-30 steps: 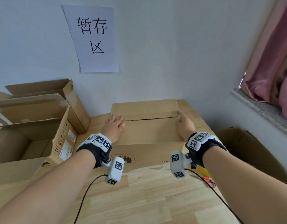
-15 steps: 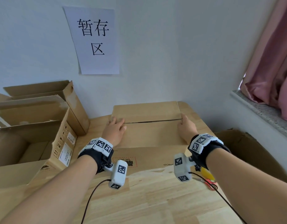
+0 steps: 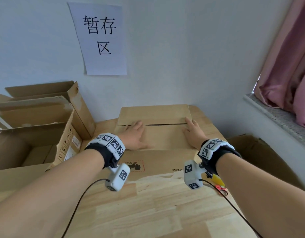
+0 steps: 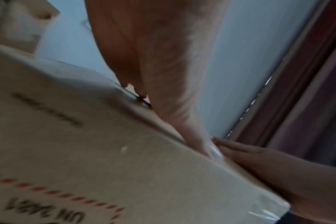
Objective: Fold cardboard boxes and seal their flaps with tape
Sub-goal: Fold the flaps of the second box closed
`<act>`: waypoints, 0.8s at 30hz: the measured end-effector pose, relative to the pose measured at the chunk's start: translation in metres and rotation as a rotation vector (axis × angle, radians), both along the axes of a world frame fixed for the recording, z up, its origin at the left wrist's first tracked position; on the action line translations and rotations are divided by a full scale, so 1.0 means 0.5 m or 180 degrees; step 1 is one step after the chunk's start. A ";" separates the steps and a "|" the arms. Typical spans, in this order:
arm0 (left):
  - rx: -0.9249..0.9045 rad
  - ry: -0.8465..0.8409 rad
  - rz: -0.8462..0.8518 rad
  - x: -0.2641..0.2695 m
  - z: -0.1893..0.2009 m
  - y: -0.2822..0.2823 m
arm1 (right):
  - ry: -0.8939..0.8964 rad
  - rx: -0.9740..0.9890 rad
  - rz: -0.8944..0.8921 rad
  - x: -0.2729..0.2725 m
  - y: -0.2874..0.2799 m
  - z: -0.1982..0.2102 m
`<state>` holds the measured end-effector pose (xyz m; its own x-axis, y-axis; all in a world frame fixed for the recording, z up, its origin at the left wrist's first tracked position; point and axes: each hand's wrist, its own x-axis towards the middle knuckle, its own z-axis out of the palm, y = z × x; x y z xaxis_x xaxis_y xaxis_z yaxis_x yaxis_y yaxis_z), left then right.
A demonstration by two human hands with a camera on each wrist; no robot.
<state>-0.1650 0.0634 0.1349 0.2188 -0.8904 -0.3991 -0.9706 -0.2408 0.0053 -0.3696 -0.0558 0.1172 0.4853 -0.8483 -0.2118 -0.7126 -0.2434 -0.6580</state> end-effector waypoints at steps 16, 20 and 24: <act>0.0332 -0.0368 -0.0555 -0.004 0.001 -0.028 | -0.0441 0.0420 -0.0130 -0.011 -0.022 -0.024; 0.0339 -0.0380 -0.0513 -0.007 -0.002 -0.026 | -0.1256 0.0810 -0.0905 -0.070 -0.036 -0.069; 0.0281 -0.0224 -0.0380 -0.009 -0.005 -0.019 | -0.0342 0.0948 -0.1475 -0.169 -0.060 -0.160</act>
<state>-0.1696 0.0539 0.1325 0.1436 -0.8739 -0.4643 -0.9895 -0.1201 -0.0798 -0.4538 -0.0858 0.0373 0.1081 -0.8891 -0.4448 -0.6261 0.2866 -0.7251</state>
